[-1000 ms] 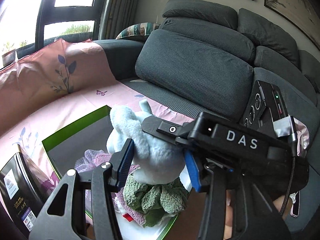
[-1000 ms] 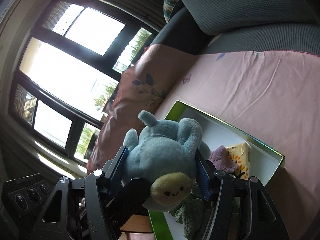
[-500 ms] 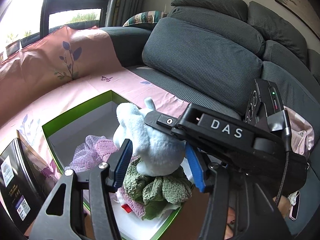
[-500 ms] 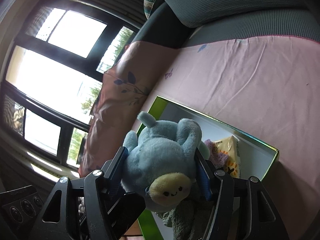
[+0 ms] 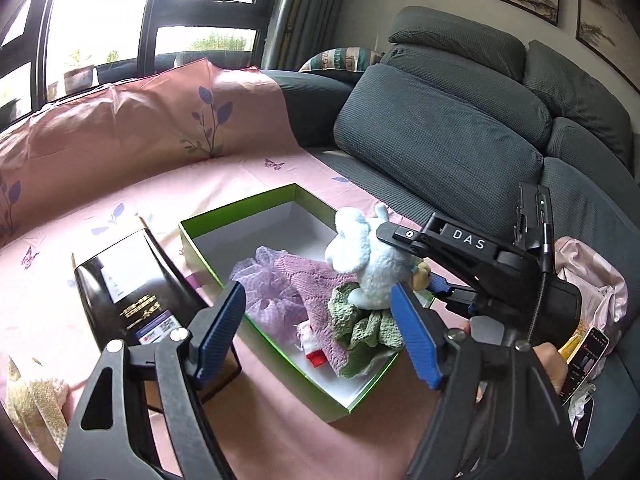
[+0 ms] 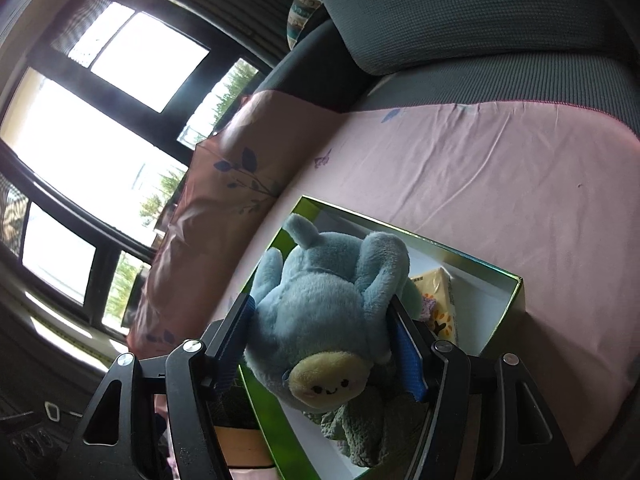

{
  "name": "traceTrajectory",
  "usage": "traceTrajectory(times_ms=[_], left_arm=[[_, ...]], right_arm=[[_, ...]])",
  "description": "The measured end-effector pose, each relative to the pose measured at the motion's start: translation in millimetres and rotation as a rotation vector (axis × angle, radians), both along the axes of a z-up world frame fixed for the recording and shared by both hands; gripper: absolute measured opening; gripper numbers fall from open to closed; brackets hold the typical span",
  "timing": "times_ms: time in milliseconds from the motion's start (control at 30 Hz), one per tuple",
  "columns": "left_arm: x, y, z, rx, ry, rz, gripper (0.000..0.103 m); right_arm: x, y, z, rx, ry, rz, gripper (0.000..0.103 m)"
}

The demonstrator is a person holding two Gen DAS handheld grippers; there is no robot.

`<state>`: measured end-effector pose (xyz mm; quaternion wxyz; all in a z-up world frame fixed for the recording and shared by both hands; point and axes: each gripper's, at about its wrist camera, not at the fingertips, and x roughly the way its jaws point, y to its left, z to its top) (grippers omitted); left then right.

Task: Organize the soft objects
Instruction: 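Lower the blue plush into the box and open the right gripper, then move the right gripper to the beige towel beside the tissue pack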

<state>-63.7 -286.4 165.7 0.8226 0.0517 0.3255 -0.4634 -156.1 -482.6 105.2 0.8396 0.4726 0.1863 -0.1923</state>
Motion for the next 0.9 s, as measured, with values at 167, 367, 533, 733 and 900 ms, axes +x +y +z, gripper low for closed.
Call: traceTrajectory(times_ms=[167, 367, 533, 733, 900], left_arm=[[2, 47, 4, -0.002, -0.008, 0.111, 0.082], [12, 117, -3, -0.046, -0.014, 0.346, 0.082], [27, 175, -15, -0.063, 0.062, 0.477, 0.084], [38, 238, -27, -0.061, 0.062, 0.653, 0.087], [50, 280, -49, -0.110, 0.103, 0.763, 0.087]], right_arm=[[1, 23, 20, -0.121, 0.039, -0.005, 0.067], [10, 59, 42, -0.256, 0.027, 0.063, 0.075], [25, 85, 51, -0.341, 0.053, 0.132, 0.075], [38, 118, 61, -0.412, 0.053, 0.191, 0.076], [54, 157, 68, -0.507, 0.062, 0.266, 0.082]])
